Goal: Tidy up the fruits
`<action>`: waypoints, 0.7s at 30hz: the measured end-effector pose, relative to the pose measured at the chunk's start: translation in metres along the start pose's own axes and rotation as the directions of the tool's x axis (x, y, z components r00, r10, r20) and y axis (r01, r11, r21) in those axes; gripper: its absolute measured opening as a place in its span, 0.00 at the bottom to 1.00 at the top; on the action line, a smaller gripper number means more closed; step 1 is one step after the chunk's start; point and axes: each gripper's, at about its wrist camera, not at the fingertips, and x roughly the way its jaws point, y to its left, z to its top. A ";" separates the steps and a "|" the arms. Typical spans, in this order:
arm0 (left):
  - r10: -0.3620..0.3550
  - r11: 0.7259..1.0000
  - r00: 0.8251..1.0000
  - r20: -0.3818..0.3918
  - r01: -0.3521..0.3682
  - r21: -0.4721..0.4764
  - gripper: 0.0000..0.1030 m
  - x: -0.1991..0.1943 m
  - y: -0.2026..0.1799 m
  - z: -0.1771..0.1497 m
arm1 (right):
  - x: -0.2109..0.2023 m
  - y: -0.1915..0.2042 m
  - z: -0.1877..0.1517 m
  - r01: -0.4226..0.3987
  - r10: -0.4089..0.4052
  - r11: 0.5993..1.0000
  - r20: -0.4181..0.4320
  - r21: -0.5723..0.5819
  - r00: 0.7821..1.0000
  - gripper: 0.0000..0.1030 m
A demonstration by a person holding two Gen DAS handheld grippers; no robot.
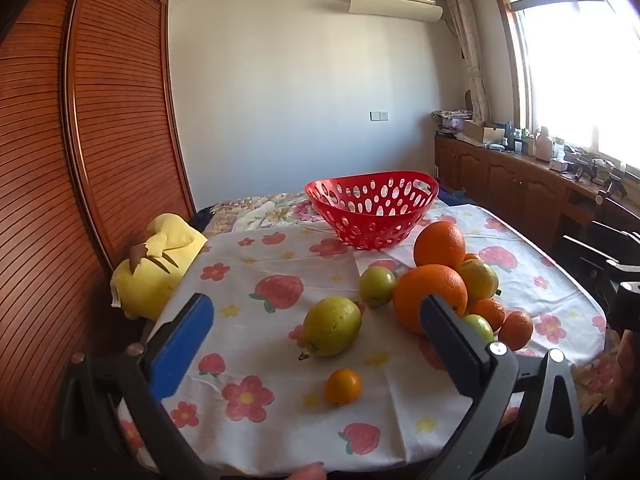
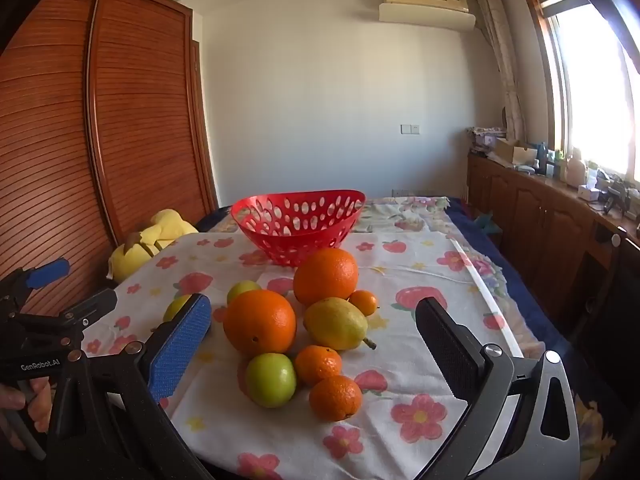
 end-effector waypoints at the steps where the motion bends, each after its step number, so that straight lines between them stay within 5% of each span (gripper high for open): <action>1: 0.005 1.000 1.000 0.002 -0.005 0.010 1.00 0.000 -0.001 0.000 | 0.000 0.000 0.000 0.000 0.000 1.000 0.000 0.002 1.000 1.00; 21: -0.008 1.000 1.000 0.026 0.009 -0.028 1.00 -0.007 0.005 0.003 | 0.001 -0.001 -0.001 0.010 -0.010 1.000 -0.002 -0.008 1.000 1.00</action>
